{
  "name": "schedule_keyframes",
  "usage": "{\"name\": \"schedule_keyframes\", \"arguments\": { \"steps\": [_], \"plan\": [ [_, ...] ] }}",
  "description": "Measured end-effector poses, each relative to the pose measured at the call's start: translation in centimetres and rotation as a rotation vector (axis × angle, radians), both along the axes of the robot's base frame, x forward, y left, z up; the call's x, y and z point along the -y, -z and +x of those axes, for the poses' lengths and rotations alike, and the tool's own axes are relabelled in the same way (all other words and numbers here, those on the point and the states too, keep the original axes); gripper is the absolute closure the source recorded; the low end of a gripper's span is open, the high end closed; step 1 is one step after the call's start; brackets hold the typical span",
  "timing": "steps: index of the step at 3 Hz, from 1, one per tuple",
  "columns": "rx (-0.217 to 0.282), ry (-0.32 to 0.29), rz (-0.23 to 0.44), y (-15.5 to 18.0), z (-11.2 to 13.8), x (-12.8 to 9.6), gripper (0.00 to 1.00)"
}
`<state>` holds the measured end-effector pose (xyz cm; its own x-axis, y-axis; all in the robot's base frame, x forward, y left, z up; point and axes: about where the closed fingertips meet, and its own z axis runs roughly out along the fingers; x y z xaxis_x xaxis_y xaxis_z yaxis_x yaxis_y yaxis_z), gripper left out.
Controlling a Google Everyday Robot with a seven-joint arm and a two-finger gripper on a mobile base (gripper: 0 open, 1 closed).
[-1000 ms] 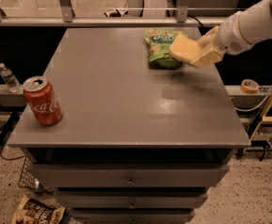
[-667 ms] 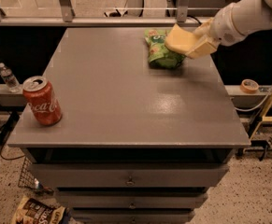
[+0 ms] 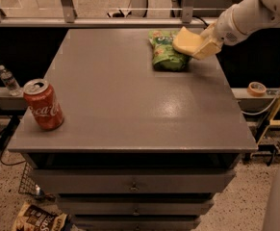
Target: Move sponge near green rice chip bag
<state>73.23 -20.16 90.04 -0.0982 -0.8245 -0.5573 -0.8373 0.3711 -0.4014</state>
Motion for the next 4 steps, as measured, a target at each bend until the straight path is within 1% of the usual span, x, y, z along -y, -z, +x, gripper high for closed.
{"name": "schedule_keyframes", "arguments": {
  "steps": [1,2,3,4],
  "plan": [
    [-0.012,0.015,0.022,0.4,1.1,0.5,1.0],
    [-0.021,-0.016,0.063,0.3,1.7,-0.3,1.0],
    [-0.037,-0.047,0.087,0.4,2.0,-1.0,1.0],
    [-0.041,-0.05,0.088,0.6,2.0,-1.3,0.82]
  ]
}}
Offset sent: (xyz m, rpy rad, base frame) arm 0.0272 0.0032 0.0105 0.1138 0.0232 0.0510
